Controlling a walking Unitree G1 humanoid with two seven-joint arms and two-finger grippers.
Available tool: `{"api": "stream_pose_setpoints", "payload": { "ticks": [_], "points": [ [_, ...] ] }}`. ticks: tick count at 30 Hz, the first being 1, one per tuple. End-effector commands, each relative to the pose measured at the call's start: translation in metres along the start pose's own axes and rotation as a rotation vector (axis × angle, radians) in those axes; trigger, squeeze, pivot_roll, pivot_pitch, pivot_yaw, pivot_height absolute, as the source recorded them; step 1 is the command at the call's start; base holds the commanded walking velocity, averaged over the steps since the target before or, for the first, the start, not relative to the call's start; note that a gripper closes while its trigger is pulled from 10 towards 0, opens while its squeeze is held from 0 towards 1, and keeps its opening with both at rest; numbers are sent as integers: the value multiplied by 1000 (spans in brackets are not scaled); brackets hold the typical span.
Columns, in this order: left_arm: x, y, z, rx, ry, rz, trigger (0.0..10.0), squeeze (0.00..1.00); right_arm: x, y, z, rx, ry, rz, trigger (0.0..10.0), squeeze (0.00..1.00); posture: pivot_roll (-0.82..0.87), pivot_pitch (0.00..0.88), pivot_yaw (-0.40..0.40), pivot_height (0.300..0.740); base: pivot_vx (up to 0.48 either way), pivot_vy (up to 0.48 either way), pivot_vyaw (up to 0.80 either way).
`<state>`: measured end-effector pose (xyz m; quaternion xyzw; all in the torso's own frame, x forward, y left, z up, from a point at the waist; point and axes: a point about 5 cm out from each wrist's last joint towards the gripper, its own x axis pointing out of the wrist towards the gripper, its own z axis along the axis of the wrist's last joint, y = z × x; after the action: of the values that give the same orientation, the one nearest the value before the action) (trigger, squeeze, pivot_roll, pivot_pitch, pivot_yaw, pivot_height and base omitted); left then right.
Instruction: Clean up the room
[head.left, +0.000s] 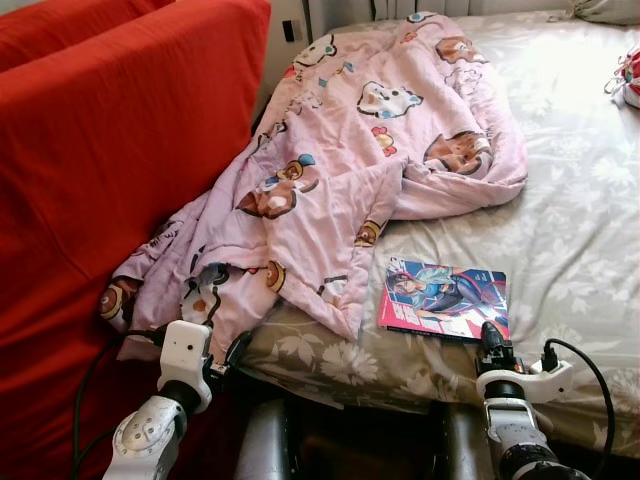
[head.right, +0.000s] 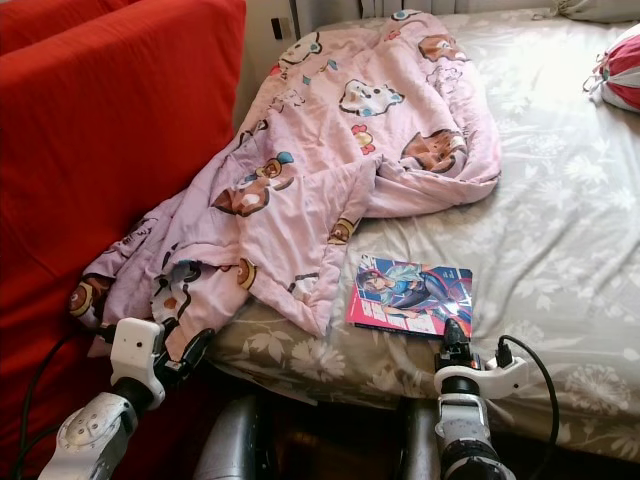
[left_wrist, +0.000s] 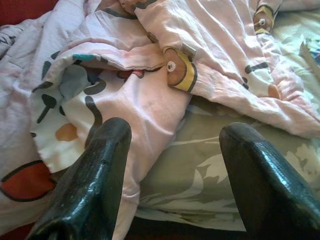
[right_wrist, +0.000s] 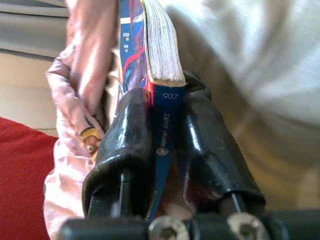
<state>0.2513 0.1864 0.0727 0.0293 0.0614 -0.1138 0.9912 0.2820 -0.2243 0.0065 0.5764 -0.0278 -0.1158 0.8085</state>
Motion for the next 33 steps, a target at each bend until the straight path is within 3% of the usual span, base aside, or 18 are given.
{"api": "stream_pose_setpoints", "payload": {
  "ticks": [1, 7, 9, 11, 16, 18, 21, 25, 33],
  "points": [
    [0, 2, -6, 11, 19, 16, 10000, 0, -5, -4, 3, -9, -36, 12, 0, 0, 233, 39, 97, 552, 0, 0, 0],
    [4, -1, -10, -7, 13, 24, 10000, 0, -18, -7, 7, -163, -57, 47, 0, 0, 208, 22, 77, 552, 0, 0, 0],
    [5, -1, -12, -12, 12, 32, 10000, 0, -25, -5, 10, -282, -73, 51, 0, 0, 198, 16, 66, 552, 0, 0, 0],
    [6, -1, -13, -14, 11, 34, 10000, 0, -26, -4, 10, -302, -76, 54, 0, 0, 195, 14, 62, 552, 0, 0, 0],
    [11, 0, -13, -45, -2, 60, 10000, 0, -27, 21, 16, -442, -68, 142, 353, 0, 158, 20, 54, 552, 0, 0, 0],
    [14, -1, -15, -71, -2, 70, 10000, 0, -24, 33, 15, -513, -38, 189, 10000, 0, 141, 20, 49, 552, 0, 0, 0],
    [19, 1, -18, -171, -12, 122, 10000, 0, -17, 49, 12, -602, -14, 237, 10000, 0, 112, 20, 31, 552, 0, 0, 0],
    [22, 1, -21, -180, -9, 136, 10000, 0, -7, 61, 13, -772, -12, 242, 10000, 0, 115, 21, 16, 552, 0, 0, 0],
    [21, 0, -29, -189, -4, 159, 10000, 0, -1, 70, 6, -841, 3, 206, 10000, 0, 133, 14, -23, 587, 0, 0, 0]
  ]
}}
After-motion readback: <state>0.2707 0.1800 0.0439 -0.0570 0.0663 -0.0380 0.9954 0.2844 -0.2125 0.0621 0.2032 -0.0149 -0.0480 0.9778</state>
